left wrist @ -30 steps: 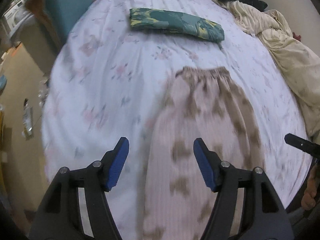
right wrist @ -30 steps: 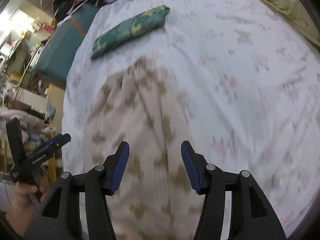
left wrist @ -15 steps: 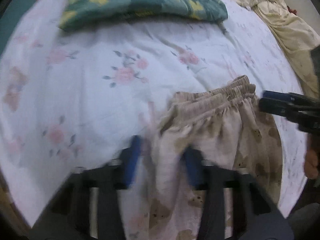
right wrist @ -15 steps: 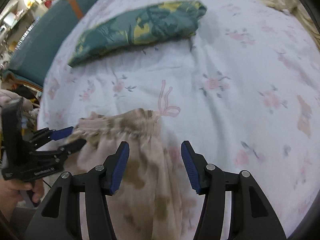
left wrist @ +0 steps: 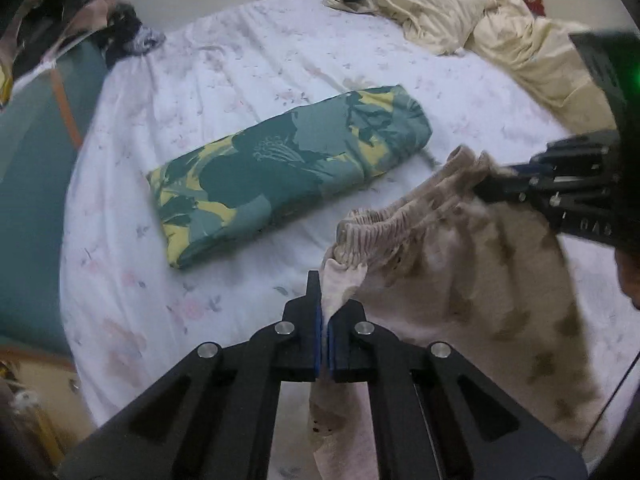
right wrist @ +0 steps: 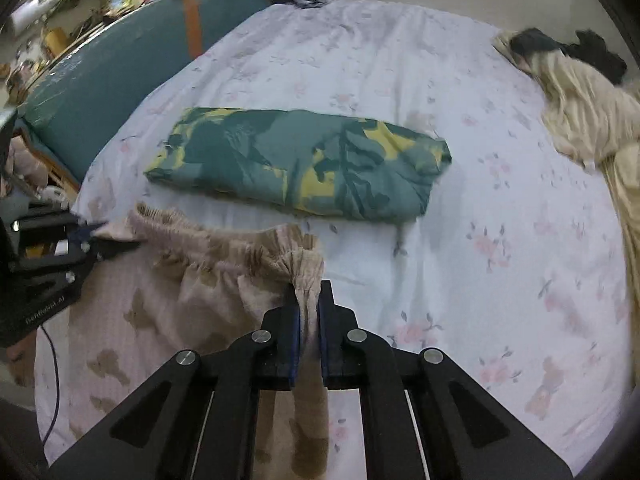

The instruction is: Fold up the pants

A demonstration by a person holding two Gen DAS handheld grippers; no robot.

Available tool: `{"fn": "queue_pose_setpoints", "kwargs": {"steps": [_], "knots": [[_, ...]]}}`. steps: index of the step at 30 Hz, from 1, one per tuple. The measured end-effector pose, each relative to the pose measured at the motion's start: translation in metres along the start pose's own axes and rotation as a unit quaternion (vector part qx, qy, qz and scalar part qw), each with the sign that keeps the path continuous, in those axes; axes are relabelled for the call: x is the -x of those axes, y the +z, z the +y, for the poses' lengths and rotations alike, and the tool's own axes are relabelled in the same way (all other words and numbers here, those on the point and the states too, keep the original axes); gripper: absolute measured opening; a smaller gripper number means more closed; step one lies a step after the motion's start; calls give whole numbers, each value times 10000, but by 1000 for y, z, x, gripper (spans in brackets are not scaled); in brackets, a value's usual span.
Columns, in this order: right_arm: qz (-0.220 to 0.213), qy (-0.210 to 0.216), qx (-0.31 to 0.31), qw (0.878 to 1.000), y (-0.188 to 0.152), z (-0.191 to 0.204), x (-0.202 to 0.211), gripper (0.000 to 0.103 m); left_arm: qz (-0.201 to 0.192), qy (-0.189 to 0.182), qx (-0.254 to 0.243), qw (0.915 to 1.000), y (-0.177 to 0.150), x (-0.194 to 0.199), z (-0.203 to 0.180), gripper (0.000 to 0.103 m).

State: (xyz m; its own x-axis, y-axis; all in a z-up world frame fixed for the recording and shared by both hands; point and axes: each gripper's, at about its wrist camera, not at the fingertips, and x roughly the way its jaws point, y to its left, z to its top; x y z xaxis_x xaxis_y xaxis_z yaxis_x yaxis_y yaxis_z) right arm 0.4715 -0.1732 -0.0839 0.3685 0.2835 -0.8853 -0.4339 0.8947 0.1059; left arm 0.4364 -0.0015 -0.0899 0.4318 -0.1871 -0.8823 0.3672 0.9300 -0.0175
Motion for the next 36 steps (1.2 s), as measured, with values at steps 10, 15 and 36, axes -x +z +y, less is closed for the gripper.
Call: {"fn": "queue_pose_setpoints", "kwargs": {"steps": [10, 15, 36], "knots": [[-336, 240, 272, 9988, -50, 27, 88, 7, -409, 175, -647, 9969, -43, 88, -46, 1], [-504, 370, 312, 9976, -105, 53, 141, 7, -527, 268, -998, 9932, -90, 138, -83, 1], [705, 683, 202, 9950, -340, 134, 149, 31, 1448, -188, -555, 9877, -296, 132, -145, 37]]}}
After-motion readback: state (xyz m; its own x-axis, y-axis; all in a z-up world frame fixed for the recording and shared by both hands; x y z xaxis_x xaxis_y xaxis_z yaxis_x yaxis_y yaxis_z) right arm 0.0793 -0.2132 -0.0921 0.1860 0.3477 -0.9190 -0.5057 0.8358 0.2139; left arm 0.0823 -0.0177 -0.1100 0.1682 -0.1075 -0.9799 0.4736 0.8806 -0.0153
